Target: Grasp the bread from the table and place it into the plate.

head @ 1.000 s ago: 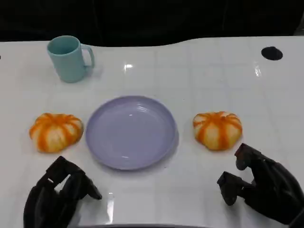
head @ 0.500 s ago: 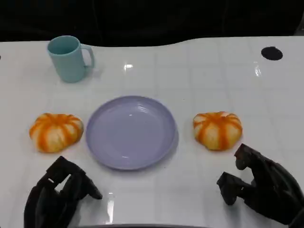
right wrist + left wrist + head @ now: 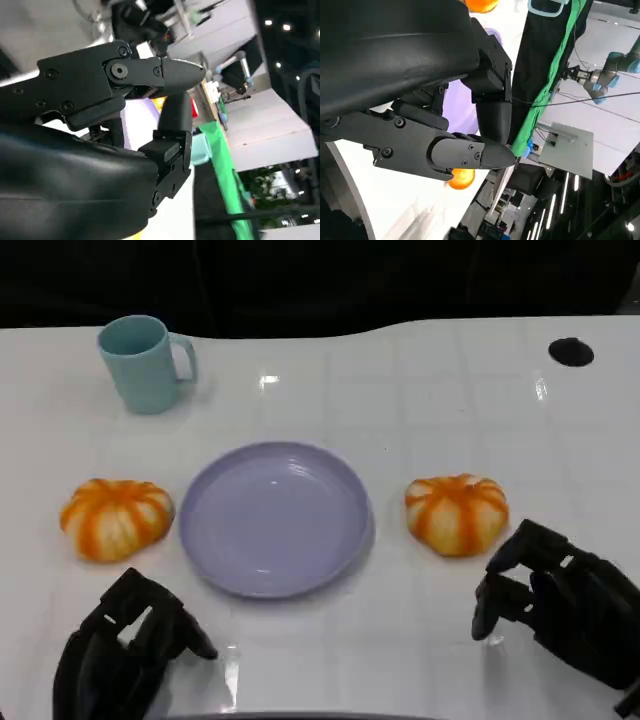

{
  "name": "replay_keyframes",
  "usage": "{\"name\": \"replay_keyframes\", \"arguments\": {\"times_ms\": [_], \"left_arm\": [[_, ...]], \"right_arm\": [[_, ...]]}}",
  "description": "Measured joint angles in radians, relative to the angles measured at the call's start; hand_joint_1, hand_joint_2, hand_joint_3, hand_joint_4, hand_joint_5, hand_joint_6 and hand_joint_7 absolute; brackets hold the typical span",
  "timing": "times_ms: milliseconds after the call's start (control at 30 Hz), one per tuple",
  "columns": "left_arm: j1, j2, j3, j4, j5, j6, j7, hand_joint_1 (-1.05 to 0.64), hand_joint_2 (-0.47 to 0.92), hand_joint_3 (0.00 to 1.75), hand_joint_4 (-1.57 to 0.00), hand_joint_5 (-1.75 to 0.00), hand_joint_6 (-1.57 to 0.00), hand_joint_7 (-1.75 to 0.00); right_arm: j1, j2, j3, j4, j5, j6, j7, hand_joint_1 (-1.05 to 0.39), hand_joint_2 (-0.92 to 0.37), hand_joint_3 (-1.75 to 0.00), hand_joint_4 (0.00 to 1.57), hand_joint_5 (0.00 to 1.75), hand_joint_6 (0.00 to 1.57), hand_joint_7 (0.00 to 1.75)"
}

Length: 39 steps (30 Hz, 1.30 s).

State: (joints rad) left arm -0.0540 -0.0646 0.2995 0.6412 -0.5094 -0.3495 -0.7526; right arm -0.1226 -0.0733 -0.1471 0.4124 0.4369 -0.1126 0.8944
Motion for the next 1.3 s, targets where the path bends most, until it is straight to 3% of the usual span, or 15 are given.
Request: {"name": "replay_keyframes", "arguments": {"times_ms": [100, 200, 367, 533, 600, 733, 1000, 1300], "left_arm": [[-0.001, -0.001, -0.002, 0.003, 0.001, -0.004, 0.000, -0.61, 0.92, 0.24, -0.65, -1.75, -0.52, -1.51], [-0.002, 0.000, -0.002, 0.008, 0.001, -0.013, 0.000, -0.61, 0.92, 0.24, -0.65, -1.75, -0.52, -1.50], [-0.007, 0.000, -0.004, 0.016, 0.001, -0.014, -0.003, -0.61, 0.92, 0.23, -0.65, -1.75, -0.52, -1.51], [-0.007, 0.000, -0.003, 0.016, 0.001, -0.014, -0.003, -0.60, 0.92, 0.23, -0.65, -1.75, -0.51, -1.52], [-0.007, 0.000, -0.003, 0.016, 0.000, -0.011, -0.003, -0.60, 0.92, 0.23, -0.64, -1.75, -0.51, -1.52], [-0.007, 0.000, -0.003, 0.016, -0.001, 0.003, -0.003, -0.57, 0.92, 0.24, -0.64, -1.75, -0.51, -1.52], [-0.008, -0.003, -0.003, 0.015, -0.001, 0.009, -0.002, -0.58, 0.92, 0.26, -0.63, -1.75, -0.51, -1.52], [-0.012, -0.003, 0.000, 0.017, -0.001, 0.008, -0.002, -0.58, 0.92, 0.25, -0.64, -1.75, -0.50, -1.54]], "right_arm": [[-0.008, -0.016, 0.007, 0.000, -0.073, -0.132, -0.014, -0.57, -0.92, -0.25, 0.34, 0.69, 0.41, 0.17], [-0.011, -0.049, 0.015, -0.007, -0.159, -0.269, -0.062, -0.56, -0.92, -0.17, 0.34, 0.45, 0.40, 0.05], [-0.023, -0.087, 0.036, 0.002, -0.277, -0.454, -0.158, -0.57, -0.92, -0.10, 0.29, 0.30, 0.36, 0.01], [-0.050, -0.161, 0.042, 0.011, -0.410, -0.557, -0.263, -0.61, -0.92, -0.08, 0.29, 0.27, 0.35, 0.00], [-0.059, -0.183, 0.046, 0.015, -0.447, -0.586, -0.305, -0.57, -0.92, -0.05, 0.28, 0.21, 0.32, 0.00], [-0.063, -0.261, 0.053, 0.008, -0.646, -0.695, -0.447, -0.52, -0.89, -0.01, 0.28, 0.09, 0.34, 0.00], [-0.073, -0.352, 0.088, -0.050, -0.919, -0.702, -0.679, -0.52, -0.85, 0.00, 0.25, 0.03, 0.31, 0.00], [-0.144, -0.382, 0.183, -0.080, -1.030, -0.604, -0.770, -0.54, -0.84, -0.01, 0.26, 0.01, 0.31, 0.00]]}}
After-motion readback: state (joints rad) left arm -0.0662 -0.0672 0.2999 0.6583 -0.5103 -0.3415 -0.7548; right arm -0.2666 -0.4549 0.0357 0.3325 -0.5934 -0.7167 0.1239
